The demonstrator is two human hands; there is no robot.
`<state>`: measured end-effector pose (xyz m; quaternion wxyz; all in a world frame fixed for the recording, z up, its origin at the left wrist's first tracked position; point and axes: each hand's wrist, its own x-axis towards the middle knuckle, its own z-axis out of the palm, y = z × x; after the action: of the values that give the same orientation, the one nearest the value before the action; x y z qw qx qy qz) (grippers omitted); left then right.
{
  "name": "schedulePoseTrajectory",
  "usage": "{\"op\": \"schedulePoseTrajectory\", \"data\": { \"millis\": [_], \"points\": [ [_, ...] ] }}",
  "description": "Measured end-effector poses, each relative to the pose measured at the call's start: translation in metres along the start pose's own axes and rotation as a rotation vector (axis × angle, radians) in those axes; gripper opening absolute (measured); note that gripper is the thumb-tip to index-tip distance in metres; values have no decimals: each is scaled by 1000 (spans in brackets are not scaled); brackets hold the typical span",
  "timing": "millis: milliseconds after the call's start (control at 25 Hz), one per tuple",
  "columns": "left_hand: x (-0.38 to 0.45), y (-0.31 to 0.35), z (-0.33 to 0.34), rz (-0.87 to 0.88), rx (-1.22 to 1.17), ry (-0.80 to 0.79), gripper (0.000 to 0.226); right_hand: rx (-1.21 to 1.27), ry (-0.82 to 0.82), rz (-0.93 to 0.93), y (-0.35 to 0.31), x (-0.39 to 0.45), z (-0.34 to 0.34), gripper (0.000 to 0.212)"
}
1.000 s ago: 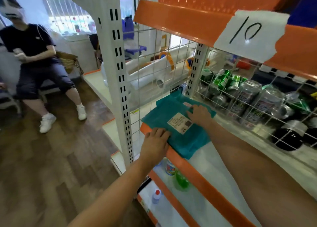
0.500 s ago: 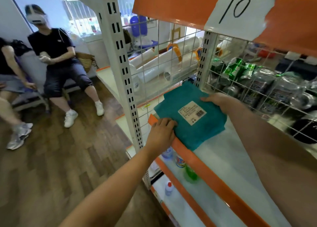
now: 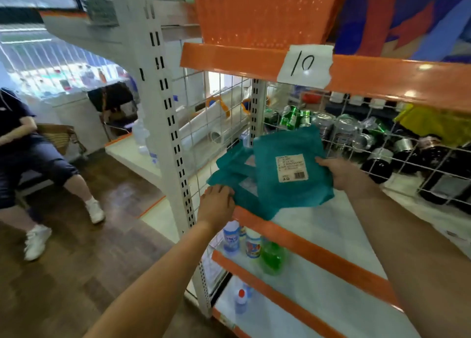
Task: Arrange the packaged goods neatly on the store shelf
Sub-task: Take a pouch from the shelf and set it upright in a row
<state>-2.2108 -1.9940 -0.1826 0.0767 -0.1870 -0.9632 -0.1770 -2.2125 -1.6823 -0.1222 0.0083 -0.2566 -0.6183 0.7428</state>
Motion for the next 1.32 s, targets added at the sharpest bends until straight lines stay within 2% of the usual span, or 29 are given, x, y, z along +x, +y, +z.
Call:
{"op": "schedulePoseTrajectory", "data": {
  "millis": [120,280,440,520,640,800,880,960,1160,1320],
  "points": [
    [-3,0,0,35,-48,-49,32,95,59,0,19,-31,-7,35],
    [-13,7,5,115,-116,-75,30,224,149,25,48,-76,-16,22],
    [-28,24,9,171,-123,-120,29,285,223,-24,75,-119,-27,26],
    [-37,34,9,159,-173,-129,26,304,234,-45,87,-142,-31,23],
    [-58,53,7,130,-253,-109,25,336,236,-66,106,-180,-43,27],
    [-94,80,11,148,-377,-77,25,335,276,-82,131,-233,-61,18],
    [-117,95,14,161,-417,-107,24,358,289,-83,145,-262,-71,13],
    [-146,105,19,164,-445,-141,23,370,279,-75,161,-286,-78,16],
    [-212,105,25,159,-518,-216,24,411,279,-51,201,-330,-79,13],
    [-262,96,19,1,-638,-316,26,453,247,-39,233,-363,-67,15]
  ]
}}
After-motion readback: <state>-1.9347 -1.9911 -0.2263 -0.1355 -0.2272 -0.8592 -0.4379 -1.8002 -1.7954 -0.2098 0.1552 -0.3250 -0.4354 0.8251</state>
